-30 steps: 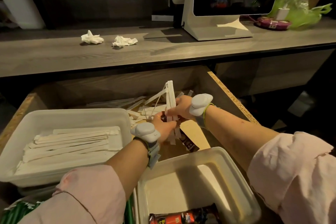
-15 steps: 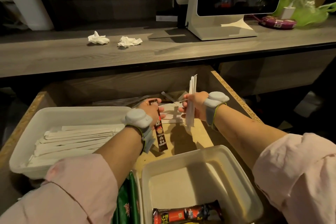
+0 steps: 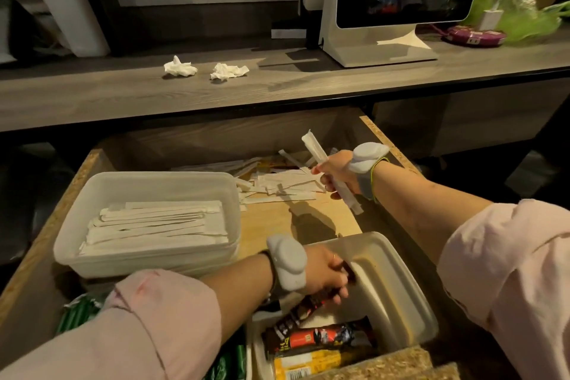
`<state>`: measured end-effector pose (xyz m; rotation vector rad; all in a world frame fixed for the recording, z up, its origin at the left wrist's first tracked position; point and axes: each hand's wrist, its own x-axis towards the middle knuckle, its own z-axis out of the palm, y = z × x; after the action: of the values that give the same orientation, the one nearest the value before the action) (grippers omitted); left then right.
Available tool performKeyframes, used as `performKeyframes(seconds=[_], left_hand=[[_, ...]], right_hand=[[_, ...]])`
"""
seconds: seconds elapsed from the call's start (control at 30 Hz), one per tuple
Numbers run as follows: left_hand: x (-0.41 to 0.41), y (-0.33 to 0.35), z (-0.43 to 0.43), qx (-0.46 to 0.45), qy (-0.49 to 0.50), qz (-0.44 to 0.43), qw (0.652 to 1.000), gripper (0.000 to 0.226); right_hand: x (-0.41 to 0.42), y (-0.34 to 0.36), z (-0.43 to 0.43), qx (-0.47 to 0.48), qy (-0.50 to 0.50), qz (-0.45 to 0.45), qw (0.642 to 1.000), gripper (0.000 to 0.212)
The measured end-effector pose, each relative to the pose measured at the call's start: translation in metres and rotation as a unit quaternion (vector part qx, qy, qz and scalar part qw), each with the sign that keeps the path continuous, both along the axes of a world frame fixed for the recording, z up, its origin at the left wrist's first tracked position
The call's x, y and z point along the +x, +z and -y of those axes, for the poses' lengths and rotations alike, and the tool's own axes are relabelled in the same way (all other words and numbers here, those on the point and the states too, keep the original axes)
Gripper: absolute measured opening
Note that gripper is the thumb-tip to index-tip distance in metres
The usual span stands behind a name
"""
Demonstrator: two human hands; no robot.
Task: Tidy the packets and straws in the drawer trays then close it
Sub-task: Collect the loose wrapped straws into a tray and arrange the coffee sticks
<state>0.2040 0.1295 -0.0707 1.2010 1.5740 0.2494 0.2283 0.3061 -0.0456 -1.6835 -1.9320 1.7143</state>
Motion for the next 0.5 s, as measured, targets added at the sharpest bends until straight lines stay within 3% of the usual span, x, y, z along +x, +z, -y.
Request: performKeyframes(seconds=[0.07,0.17,0.23,0.33,0.4,0.5], left_hand=[[0.0,-0.004,-0.002,0.028,-0.083,-0.127,0.988,0.032],[-0.006,0.002,-0.006,0.045,-0.081,-0.17,0.981,0.035],[-0.017,0.01,-0.011,0.041,-0.009,-0.077,0.996,0.028],[-0.037,0.03,-0.023,0.07,0.131,0.034,0.988,0.017],[-0.054,0.034,-0.037,0.106,0.266,0.067,0.956,0.02],[-0.073,0.028,-0.053,0.082,0.455,0.138,0.876,0.024]], right_hand=[[-0.001,-0.006,0.002,0.01,0.029,0.012,0.999,0.017],[-0.004,-0.017,-0.003,0.034,0.097,0.05,0.993,0.023],[-0.01,-0.026,-0.009,0.108,0.169,0.106,0.974,0.032],[-0.024,-0.032,-0.018,0.287,0.277,0.189,0.897,0.038],[-0.037,-0.034,-0.023,0.326,0.332,0.222,0.857,0.039],[-0.058,-0.043,-0.031,0.366,0.386,0.237,0.813,0.043]])
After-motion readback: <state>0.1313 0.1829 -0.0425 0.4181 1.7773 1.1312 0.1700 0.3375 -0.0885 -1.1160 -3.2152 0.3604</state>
